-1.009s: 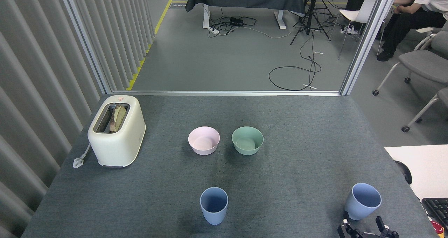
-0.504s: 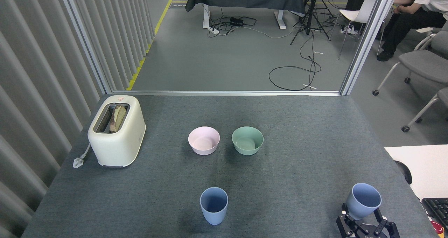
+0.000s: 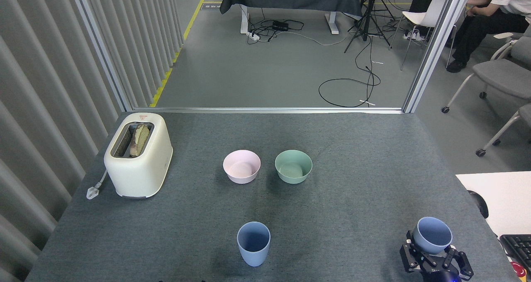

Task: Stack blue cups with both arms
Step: 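Grasp the second blue cup with the right gripper, then lift the cup and carry it above the first blue cup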

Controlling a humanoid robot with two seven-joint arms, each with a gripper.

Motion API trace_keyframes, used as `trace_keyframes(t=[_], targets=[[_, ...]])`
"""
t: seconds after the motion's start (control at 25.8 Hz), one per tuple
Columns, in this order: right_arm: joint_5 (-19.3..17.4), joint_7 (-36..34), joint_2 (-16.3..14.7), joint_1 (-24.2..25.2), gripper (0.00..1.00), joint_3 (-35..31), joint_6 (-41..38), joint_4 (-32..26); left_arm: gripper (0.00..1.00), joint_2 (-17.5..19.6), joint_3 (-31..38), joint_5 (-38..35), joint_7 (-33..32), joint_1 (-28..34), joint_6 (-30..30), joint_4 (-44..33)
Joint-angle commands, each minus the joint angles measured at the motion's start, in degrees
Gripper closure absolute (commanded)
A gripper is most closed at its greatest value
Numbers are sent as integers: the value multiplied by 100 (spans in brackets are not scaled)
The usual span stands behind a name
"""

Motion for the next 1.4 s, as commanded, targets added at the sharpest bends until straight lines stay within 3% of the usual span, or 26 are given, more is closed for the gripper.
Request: trace_keyframes(t=[0.0, 0.12, 0.27, 0.47, 0.66, 0.93, 1.09, 1.36], targets=[[77, 10, 22, 9, 21, -3, 6, 0, 1, -9, 7, 2, 7, 3, 0, 3], [77, 1, 39, 44, 30, -3, -3, -150, 1, -18, 7, 2, 7, 3, 0, 3], [86, 27, 13, 62, 33, 15, -12, -817, 1, -70, 7, 2, 7, -6, 0, -6], [244, 397, 92, -88, 36, 938, 120, -1450, 1, -150, -2, 2, -2, -41, 0, 64], [446, 643, 725, -184, 36, 2441, 560, -1978, 1, -141, -2, 2, -2, -58, 8, 65], [1281, 801, 1753, -79, 35, 3275, 665, -2276, 1, -141, -2, 2, -2, -58, 8, 82], [1298, 810, 1823, 62, 35, 3662, 656, -2496, 1, -141, -2, 2, -2, -58, 0, 82], [1298, 801, 1823, 475, 34, 3733, 630, -2584, 1, -141, 7, 2, 7, -76, 8, 161]])
